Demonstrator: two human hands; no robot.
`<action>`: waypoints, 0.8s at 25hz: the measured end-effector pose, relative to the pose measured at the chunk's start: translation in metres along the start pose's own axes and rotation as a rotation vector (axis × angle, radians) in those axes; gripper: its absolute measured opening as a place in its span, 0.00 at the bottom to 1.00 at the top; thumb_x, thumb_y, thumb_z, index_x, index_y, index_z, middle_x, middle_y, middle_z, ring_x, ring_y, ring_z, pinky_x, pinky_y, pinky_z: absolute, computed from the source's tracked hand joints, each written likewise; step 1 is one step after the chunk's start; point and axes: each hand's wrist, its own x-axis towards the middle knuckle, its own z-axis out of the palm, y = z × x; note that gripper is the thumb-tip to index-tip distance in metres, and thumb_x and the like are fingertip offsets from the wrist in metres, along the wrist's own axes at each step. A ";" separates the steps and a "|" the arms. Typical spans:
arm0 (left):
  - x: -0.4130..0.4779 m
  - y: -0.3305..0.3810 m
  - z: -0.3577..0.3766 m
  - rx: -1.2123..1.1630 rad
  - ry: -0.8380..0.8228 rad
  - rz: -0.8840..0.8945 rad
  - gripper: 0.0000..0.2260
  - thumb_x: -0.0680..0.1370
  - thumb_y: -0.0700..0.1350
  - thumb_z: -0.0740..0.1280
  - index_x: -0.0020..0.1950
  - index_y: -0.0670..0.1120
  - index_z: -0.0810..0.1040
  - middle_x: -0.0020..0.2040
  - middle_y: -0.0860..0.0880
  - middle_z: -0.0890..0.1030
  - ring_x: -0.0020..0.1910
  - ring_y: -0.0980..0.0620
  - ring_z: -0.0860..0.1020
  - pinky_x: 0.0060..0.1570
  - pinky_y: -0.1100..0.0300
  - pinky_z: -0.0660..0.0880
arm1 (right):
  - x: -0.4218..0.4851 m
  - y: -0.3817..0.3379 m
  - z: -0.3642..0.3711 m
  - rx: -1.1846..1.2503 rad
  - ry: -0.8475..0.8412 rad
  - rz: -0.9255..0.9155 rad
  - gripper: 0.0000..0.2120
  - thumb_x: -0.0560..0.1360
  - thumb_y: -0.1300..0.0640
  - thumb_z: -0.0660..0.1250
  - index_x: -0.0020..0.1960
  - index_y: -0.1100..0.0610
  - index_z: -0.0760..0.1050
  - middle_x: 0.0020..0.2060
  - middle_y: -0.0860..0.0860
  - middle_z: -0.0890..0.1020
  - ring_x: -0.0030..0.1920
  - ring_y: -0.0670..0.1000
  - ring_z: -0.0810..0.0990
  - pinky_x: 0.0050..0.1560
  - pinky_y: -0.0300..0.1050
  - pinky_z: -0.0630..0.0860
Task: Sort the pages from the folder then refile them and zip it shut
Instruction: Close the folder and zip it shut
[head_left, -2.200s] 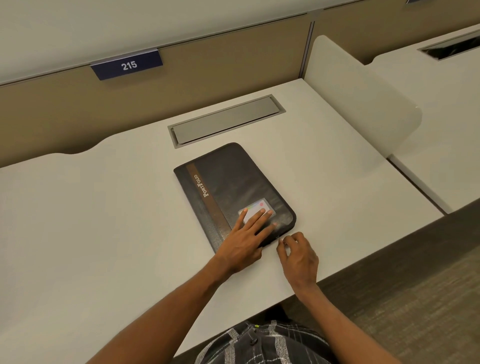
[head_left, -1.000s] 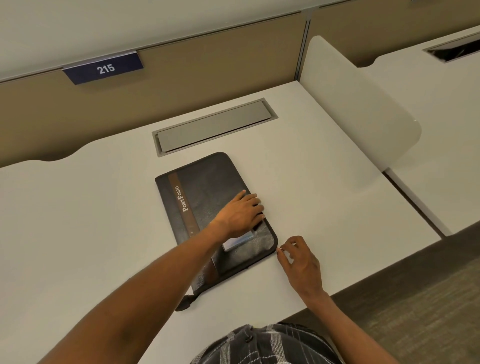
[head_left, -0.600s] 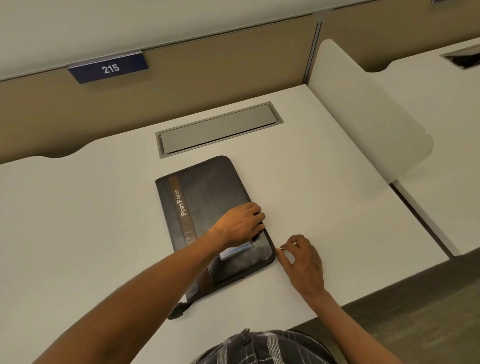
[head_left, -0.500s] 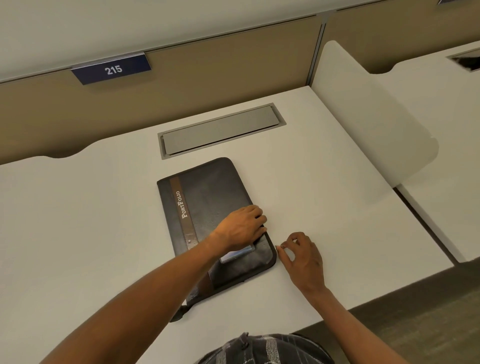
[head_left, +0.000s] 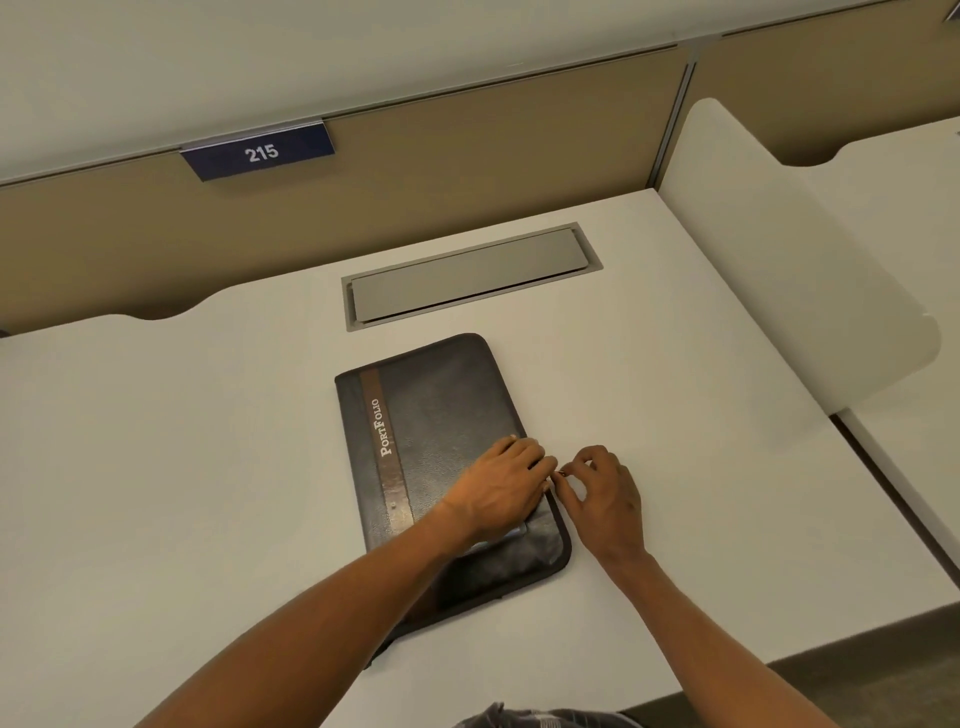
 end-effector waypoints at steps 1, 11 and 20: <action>-0.001 0.001 0.002 -0.012 0.006 -0.018 0.16 0.87 0.51 0.52 0.72 0.48 0.70 0.67 0.47 0.76 0.70 0.47 0.71 0.79 0.48 0.62 | 0.004 -0.002 0.002 0.007 -0.009 0.008 0.07 0.76 0.51 0.75 0.49 0.54 0.83 0.50 0.49 0.78 0.47 0.51 0.78 0.46 0.48 0.78; 0.036 -0.042 -0.005 -0.113 0.078 -0.535 0.29 0.85 0.59 0.55 0.83 0.47 0.59 0.84 0.43 0.57 0.84 0.44 0.50 0.81 0.37 0.43 | 0.004 -0.006 0.012 0.071 0.012 -0.039 0.11 0.81 0.49 0.62 0.50 0.52 0.81 0.50 0.46 0.77 0.50 0.50 0.75 0.50 0.50 0.73; 0.102 -0.116 -0.027 -0.177 -0.050 -0.826 0.43 0.79 0.64 0.65 0.85 0.44 0.51 0.84 0.41 0.53 0.84 0.42 0.48 0.80 0.36 0.43 | 0.004 -0.004 0.014 0.004 -0.010 -0.058 0.11 0.82 0.50 0.61 0.51 0.52 0.80 0.51 0.47 0.78 0.51 0.50 0.75 0.51 0.45 0.71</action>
